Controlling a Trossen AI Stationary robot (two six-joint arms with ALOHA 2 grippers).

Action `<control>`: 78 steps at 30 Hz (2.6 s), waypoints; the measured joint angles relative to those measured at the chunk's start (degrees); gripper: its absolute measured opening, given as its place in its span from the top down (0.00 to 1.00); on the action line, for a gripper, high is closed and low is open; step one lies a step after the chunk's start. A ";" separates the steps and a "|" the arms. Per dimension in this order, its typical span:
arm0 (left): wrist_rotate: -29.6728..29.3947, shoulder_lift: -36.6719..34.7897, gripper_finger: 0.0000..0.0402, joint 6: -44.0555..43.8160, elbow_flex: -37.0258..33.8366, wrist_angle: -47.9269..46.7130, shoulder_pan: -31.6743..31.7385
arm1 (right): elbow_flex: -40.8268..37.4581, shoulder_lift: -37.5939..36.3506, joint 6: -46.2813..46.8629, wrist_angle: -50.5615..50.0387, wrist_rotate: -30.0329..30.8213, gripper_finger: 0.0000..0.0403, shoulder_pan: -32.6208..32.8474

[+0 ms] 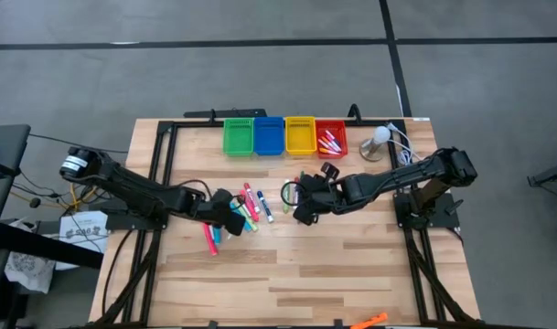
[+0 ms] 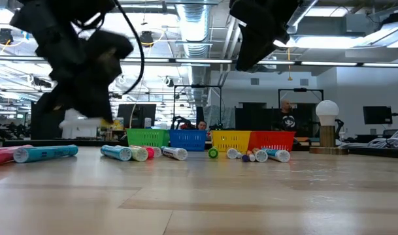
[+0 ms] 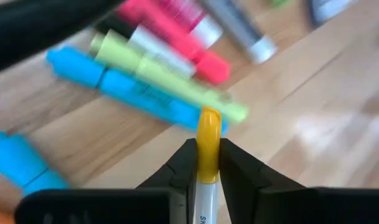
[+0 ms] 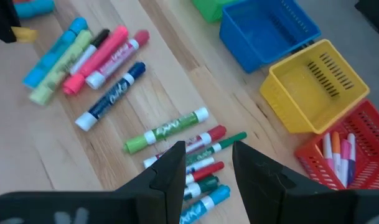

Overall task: Pick & Place Markers
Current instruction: Put the yellow mini marker into the red basket

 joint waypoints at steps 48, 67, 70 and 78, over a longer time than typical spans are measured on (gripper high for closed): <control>-18.44 -5.99 0.87 54.10 0.20 58.12 0.20 | 0.00 -0.02 -14.38 42.26 -34.11 0.60 -9.07; -16.78 -5.94 0.75 55.63 0.20 57.97 0.20 | 0.02 -0.02 -13.14 45.73 -40.35 0.94 -9.86; -17.12 -5.98 0.68 55.84 0.20 57.97 0.20 | 0.02 -0.02 -13.47 45.65 -40.35 0.94 -9.90; -20.16 -9.49 0.50 59.82 0.20 57.75 0.20 | 0.02 -0.02 -13.46 43.61 -40.33 0.94 -11.80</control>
